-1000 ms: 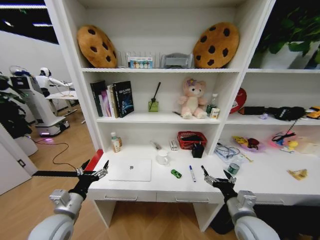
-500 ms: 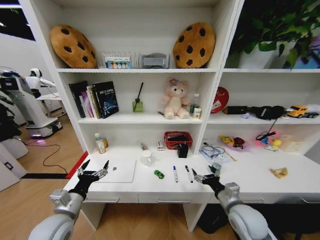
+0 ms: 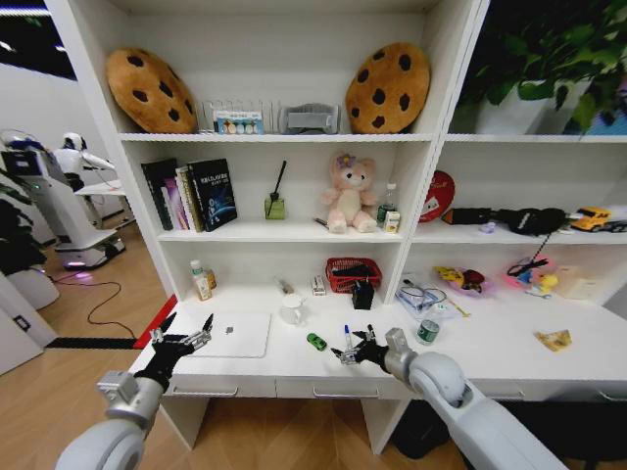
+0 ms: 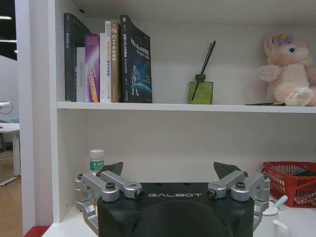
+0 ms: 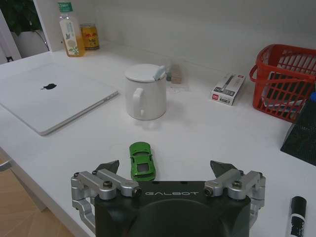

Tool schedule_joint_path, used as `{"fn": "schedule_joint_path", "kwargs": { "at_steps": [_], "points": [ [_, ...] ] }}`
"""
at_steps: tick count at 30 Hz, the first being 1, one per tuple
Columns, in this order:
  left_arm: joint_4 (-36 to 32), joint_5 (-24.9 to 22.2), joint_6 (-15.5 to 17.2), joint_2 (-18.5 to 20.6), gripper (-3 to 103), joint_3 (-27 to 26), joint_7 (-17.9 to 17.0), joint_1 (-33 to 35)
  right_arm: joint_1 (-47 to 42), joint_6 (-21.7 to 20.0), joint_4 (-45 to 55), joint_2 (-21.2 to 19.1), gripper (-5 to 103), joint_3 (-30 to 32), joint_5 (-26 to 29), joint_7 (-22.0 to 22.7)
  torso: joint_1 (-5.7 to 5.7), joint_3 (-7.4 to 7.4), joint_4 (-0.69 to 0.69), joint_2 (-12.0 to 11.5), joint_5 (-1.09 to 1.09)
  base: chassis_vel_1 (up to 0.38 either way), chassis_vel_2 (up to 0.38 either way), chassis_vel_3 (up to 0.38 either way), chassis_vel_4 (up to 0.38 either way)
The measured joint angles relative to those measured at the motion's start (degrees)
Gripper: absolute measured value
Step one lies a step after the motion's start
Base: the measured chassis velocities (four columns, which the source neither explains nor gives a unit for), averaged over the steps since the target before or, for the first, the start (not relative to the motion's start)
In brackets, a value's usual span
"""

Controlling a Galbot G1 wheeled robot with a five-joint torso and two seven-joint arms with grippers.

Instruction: Organize the objects on the table.

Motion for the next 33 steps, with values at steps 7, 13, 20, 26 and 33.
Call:
{"fn": "schedule_joint_path", "kwargs": {
  "at_steps": [7, 13, 20, 26, 33],
  "points": [
    [0.0, 0.0, 0.0, 0.0, 100, 0.0, 0.0, 0.0, 6.8, -0.2, -6.2, -0.1, 100, -5.9, -2.6, -6.0, 0.00, 0.00, -0.01, 0.0, -0.02, 0.000, 0.000, 0.000, 0.000],
    [0.0, 0.0, 0.0, 0.0, 100, 0.0, 0.0, 0.0, 9.9, 0.0, -10.1, 1.8, 100, -8.8, -4.9, -8.6, 0.00, 0.00, 0.00, 0.0, -0.02, 0.000, 0.000, 0.000, 0.000],
    [0.0, 0.0, 0.0, 0.0, 100, 0.0, 0.0, 0.0, 10.5, 0.1, -11.5, 2.6, 100, -10.0, -5.5, -8.5, -0.01, -0.01, -0.01, 0.0, -0.02, 0.000, 0.000, 0.000, 0.000],
    [0.0, 0.0, 0.0, 0.0, 100, 0.0, 0.0, 0.0, 11.0, 0.2, -12.4, 3.4, 100, -11.3, -5.6, -8.2, -0.01, -0.01, -0.01, 0.0, -0.03, 0.000, 0.000, 0.000, 0.000],
    [0.0, 0.0, 0.0, 0.0, 100, 0.0, 0.0, 0.0, 11.7, 0.3, -13.6, 4.7, 96, -12.7, -5.4, -6.1, -0.01, -0.01, -0.01, 0.0, -0.02, 0.000, 0.000, 0.000, 0.000]
  ]
}}
